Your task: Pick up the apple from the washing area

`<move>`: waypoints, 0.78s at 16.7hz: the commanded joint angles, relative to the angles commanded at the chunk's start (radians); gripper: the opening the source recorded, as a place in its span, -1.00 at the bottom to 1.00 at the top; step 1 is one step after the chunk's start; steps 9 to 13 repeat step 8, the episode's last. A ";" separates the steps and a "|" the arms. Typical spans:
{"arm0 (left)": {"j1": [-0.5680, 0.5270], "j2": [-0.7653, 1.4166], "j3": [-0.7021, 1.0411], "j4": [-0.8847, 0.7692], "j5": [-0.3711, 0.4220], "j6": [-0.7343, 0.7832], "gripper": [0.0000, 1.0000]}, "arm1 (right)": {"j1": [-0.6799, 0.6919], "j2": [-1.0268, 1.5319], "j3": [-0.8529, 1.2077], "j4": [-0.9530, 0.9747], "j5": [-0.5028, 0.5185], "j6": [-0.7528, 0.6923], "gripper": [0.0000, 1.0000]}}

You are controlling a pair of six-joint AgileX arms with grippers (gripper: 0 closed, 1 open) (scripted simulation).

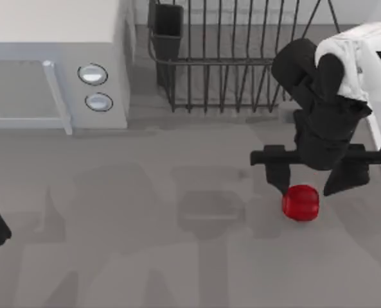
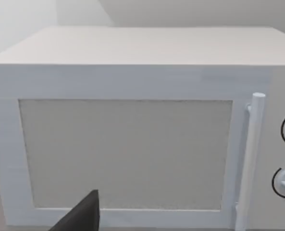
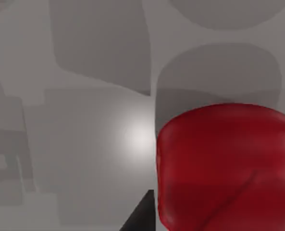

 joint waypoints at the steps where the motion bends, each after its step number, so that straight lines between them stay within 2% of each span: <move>1: 0.000 0.000 0.000 0.000 0.000 0.000 1.00 | 0.000 0.000 0.000 0.000 0.000 0.000 0.81; 2: 0.000 0.000 0.000 0.000 0.000 0.000 1.00 | 0.000 0.000 0.000 0.000 0.000 0.000 0.96; 3: 0.000 0.000 0.000 0.000 0.000 0.000 1.00 | 0.000 0.000 0.000 0.000 0.000 0.000 1.00; 13: 0.000 0.000 0.000 0.000 0.000 0.000 1.00 | 0.000 0.000 0.000 0.000 0.000 0.000 1.00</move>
